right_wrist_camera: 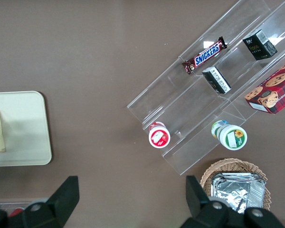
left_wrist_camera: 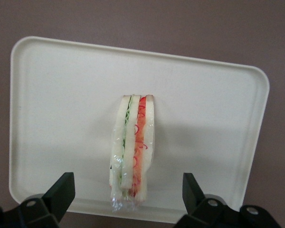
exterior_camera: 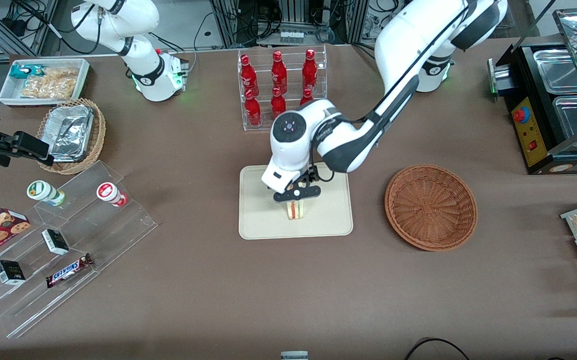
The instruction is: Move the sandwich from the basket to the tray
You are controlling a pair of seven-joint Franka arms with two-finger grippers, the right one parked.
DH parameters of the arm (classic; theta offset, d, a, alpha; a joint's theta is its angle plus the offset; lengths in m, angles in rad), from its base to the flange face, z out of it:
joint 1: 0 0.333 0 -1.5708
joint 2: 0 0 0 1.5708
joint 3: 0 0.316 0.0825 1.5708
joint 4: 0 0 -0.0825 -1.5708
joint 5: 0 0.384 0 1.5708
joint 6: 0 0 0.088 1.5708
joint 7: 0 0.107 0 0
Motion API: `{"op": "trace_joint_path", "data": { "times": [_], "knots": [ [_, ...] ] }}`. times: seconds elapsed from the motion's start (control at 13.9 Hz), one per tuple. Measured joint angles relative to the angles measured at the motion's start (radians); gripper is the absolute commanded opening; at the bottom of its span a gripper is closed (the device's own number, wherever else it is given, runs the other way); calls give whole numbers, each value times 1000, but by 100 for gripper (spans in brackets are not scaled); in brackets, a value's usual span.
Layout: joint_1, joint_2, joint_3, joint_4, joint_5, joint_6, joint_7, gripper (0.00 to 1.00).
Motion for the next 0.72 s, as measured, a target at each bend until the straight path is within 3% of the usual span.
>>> {"op": "trace_joint_path", "data": {
  "times": [0.36,0.72],
  "knots": [
    [29,-166,2,-1,0,-176,-5,100],
    [148,-184,7,-8,0,-222,-4,100]
  ]
}}
